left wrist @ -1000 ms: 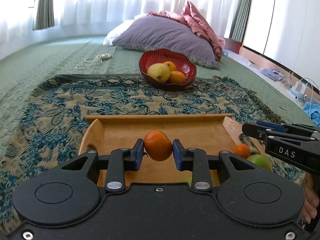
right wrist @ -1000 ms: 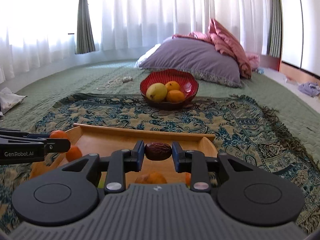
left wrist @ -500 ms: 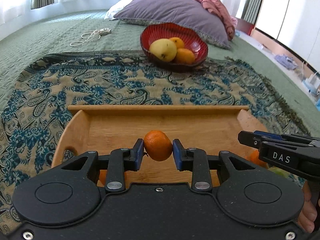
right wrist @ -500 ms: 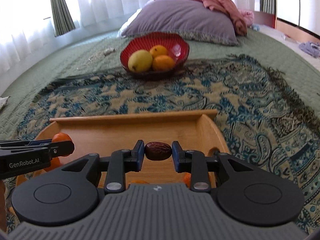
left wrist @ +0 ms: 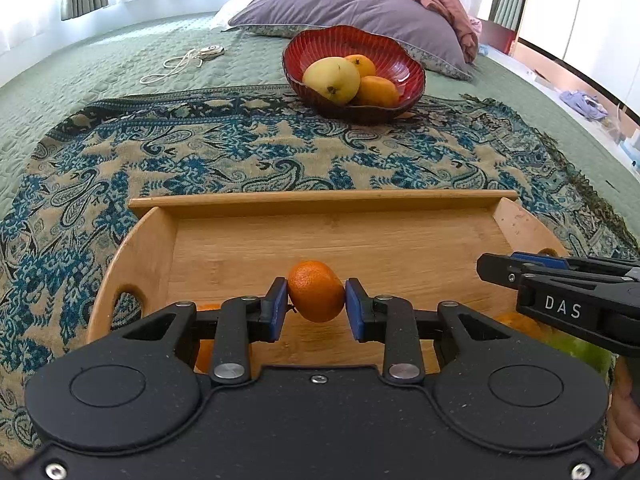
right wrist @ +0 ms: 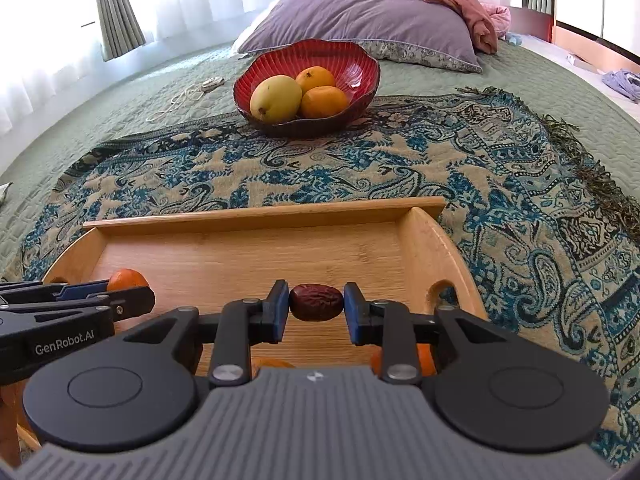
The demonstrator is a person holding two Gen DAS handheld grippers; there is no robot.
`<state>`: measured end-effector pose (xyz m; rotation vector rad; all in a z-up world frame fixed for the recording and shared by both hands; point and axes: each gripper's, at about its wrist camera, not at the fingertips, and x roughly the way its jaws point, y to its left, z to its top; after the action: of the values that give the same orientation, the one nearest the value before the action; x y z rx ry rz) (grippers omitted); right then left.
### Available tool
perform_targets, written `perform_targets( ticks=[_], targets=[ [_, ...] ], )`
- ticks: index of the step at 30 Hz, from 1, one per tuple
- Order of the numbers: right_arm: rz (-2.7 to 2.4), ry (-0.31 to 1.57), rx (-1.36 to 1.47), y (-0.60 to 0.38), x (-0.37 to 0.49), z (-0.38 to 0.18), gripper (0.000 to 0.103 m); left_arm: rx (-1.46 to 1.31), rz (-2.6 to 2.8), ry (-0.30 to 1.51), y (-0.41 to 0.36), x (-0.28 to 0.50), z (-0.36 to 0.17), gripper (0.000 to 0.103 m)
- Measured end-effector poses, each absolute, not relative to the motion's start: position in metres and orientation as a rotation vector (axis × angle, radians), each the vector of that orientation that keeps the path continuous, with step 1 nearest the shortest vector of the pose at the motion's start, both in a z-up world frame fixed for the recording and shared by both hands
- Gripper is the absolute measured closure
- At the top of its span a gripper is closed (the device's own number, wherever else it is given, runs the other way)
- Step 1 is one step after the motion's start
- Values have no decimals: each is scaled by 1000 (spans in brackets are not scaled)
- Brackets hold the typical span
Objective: Organize fruits
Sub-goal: 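Carry the tangerine in the left gripper while the right gripper carries the date over the tray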
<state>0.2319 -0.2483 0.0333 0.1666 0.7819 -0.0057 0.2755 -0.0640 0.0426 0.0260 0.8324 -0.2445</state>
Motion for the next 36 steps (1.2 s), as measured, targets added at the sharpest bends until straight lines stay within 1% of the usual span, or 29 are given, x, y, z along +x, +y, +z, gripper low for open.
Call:
perform_targets(
  ticks=[36],
  targets=[
    [-22,810,193,-253,247,16,68,22,-223,819,-62,287,33,73]
  ],
)
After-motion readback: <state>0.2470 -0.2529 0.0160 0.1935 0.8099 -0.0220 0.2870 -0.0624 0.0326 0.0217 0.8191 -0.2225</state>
